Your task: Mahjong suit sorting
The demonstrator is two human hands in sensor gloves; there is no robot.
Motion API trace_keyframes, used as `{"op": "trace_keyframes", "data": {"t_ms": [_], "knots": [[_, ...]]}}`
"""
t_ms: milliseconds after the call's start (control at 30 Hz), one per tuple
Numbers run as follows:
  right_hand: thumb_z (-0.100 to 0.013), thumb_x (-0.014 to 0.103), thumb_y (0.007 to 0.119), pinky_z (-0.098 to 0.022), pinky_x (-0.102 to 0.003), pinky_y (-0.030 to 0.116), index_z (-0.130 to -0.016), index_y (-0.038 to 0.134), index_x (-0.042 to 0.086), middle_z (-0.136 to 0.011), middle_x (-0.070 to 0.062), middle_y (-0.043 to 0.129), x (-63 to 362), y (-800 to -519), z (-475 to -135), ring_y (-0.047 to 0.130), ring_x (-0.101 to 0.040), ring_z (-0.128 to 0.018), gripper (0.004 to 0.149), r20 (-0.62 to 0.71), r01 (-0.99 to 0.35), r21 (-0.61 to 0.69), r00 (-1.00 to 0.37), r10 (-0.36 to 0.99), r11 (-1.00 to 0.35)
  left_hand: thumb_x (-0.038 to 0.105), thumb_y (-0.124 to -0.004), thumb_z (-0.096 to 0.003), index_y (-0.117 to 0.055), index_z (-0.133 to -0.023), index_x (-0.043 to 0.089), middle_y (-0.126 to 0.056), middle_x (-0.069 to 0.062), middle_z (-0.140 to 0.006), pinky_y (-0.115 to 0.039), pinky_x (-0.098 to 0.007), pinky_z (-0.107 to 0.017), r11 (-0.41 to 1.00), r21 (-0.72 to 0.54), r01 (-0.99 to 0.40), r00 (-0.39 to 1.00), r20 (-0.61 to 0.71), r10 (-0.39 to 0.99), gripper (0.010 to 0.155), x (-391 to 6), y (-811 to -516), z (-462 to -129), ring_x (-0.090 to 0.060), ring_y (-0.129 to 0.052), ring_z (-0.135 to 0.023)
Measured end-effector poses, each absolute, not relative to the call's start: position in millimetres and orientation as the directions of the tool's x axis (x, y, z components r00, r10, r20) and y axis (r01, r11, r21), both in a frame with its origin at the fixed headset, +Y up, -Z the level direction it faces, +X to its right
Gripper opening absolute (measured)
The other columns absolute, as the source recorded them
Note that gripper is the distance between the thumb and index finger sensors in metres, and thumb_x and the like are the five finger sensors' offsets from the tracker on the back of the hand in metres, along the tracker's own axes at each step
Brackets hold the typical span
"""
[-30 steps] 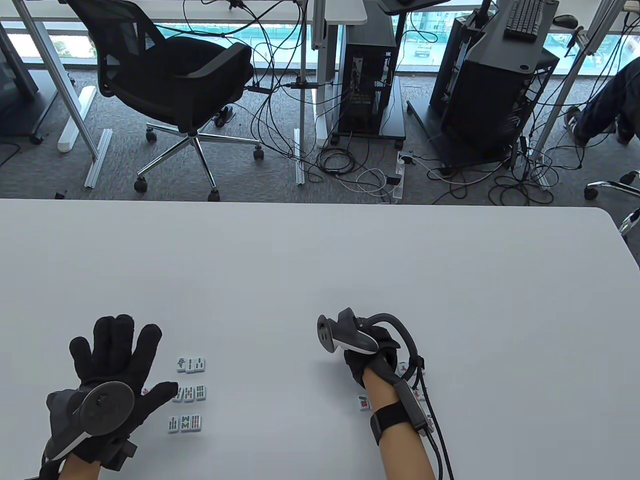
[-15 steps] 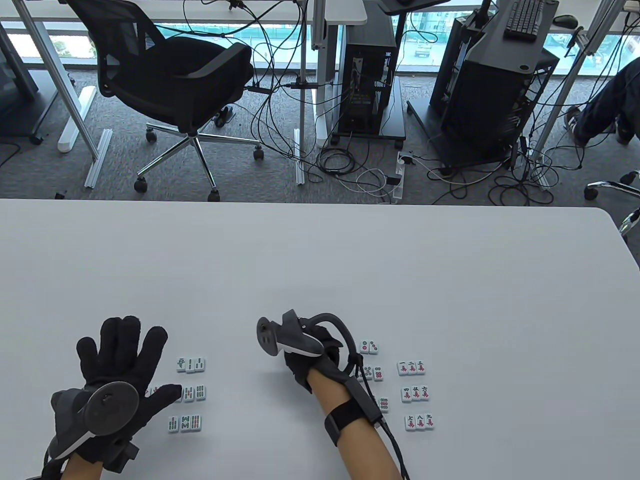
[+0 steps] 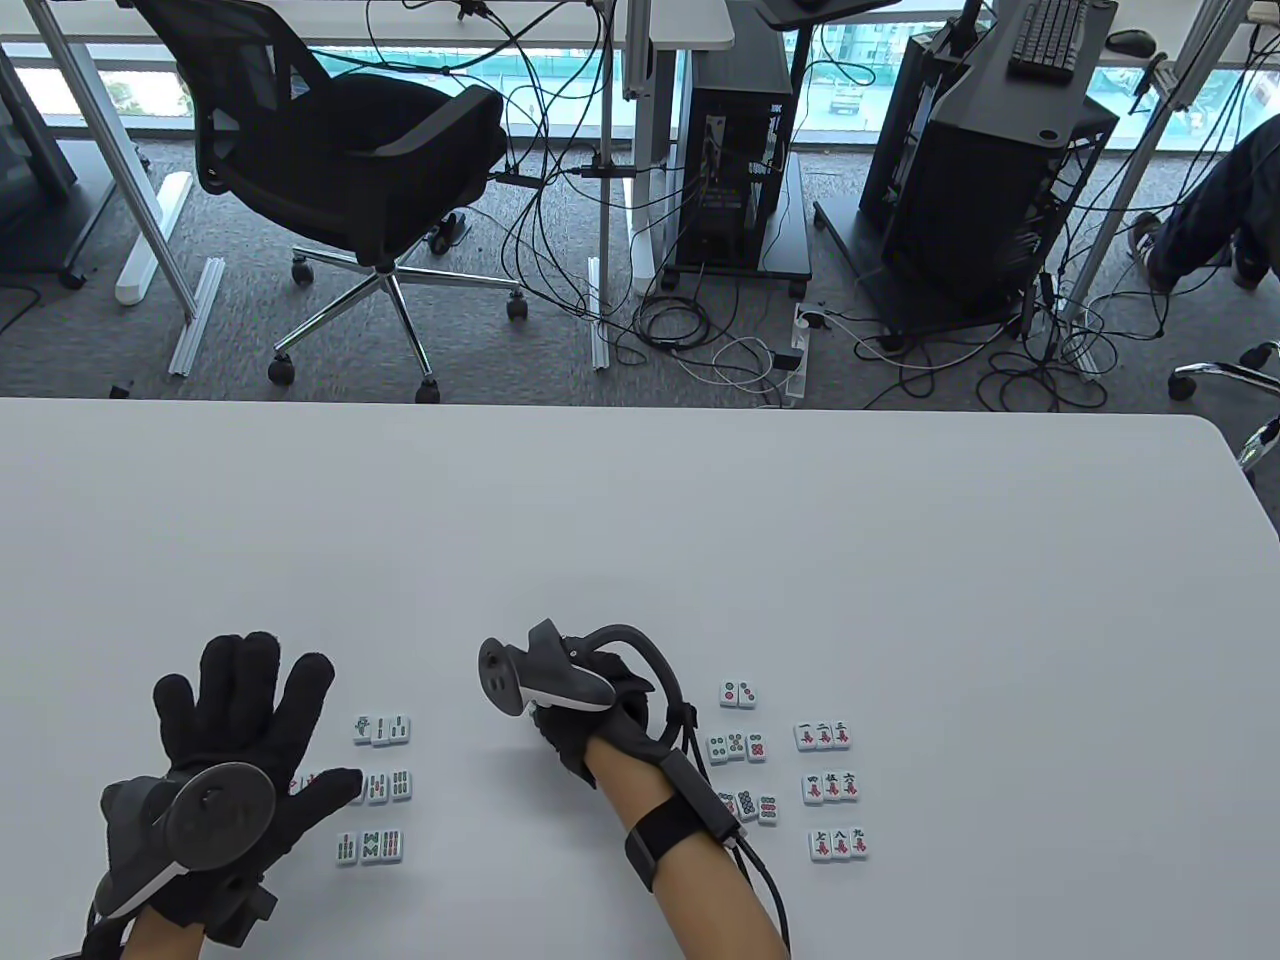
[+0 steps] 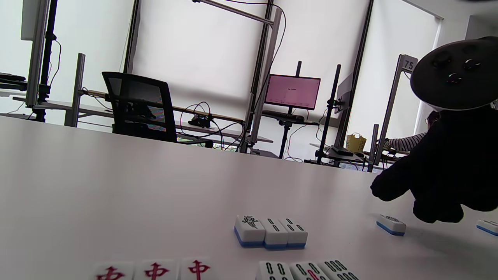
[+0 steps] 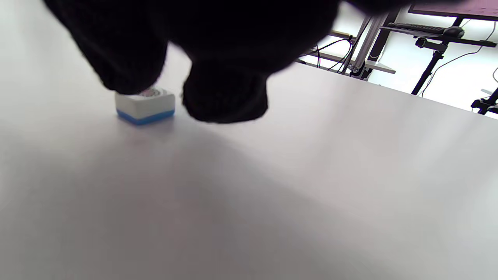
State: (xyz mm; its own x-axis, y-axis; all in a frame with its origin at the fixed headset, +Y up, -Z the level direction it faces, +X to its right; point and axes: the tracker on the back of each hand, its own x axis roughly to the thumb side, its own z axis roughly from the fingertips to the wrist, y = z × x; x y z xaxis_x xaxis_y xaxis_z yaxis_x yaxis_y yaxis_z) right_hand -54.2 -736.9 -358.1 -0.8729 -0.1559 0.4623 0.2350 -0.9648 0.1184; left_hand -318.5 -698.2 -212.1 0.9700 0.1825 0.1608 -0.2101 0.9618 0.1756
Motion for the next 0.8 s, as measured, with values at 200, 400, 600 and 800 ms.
{"op": "trace_keyframes", "data": {"t_ms": [200,400,600,800], "knots": [[-0.038,0.038,0.082,-0.009,-0.025,0.081,-0.095,0.067,0.014,-0.048,-0.004,0.097,11.1,-714.8,-376.2,0.09,-0.01,-0.014,0.063,0.32,0.256,0.119,-0.924,-0.207,-0.959,0.08,-0.058,-0.0336,-0.014,-0.107,0.045,0.013,0.014,-0.111,0.005,-0.061,-0.073,0.964,0.167,-0.207,0.971,0.158,0.181,0.092,-318.2,-698.4,-212.4,-0.019,0.014,-0.11],[-0.038,0.037,0.083,-0.006,-0.024,0.081,-0.094,0.068,0.017,-0.046,-0.002,0.098,68.1,-730.8,-378.6,0.089,-0.008,-0.011,0.061,0.265,0.367,0.203,-0.913,-0.31,-0.908,0.08,-0.058,-0.0337,-0.014,-0.107,0.045,0.013,0.014,-0.111,0.004,-0.061,-0.073,0.966,0.164,-0.199,0.973,0.155,0.174,0.093,-317.7,-698.3,-212.8,-0.019,0.014,-0.11],[-0.037,0.037,0.085,-0.005,-0.023,0.08,-0.093,0.07,0.017,-0.044,-0.001,0.098,81.7,-752.0,-377.3,0.088,-0.007,-0.01,0.061,0.277,0.41,0.226,-0.897,-0.345,-0.884,0.08,-0.058,-0.0337,-0.014,-0.107,0.044,0.013,0.013,-0.111,0.004,-0.061,-0.074,0.973,0.142,-0.184,0.976,0.147,0.163,0.092,-316.5,-701.3,-214.5,-0.019,0.014,-0.11],[-0.037,0.036,0.084,-0.004,-0.023,0.08,-0.089,0.073,0.014,-0.041,-0.001,0.098,76.0,-762.8,-379.1,0.087,-0.007,-0.008,0.058,0.272,0.421,0.208,-0.892,-0.361,-0.883,0.08,-0.058,-0.0337,-0.015,-0.107,0.045,0.012,0.014,-0.111,0.004,-0.061,-0.074,0.976,0.127,-0.178,0.977,0.14,0.161,0.092,-316.0,-702.9,-216.0,-0.019,0.013,-0.11]]}}
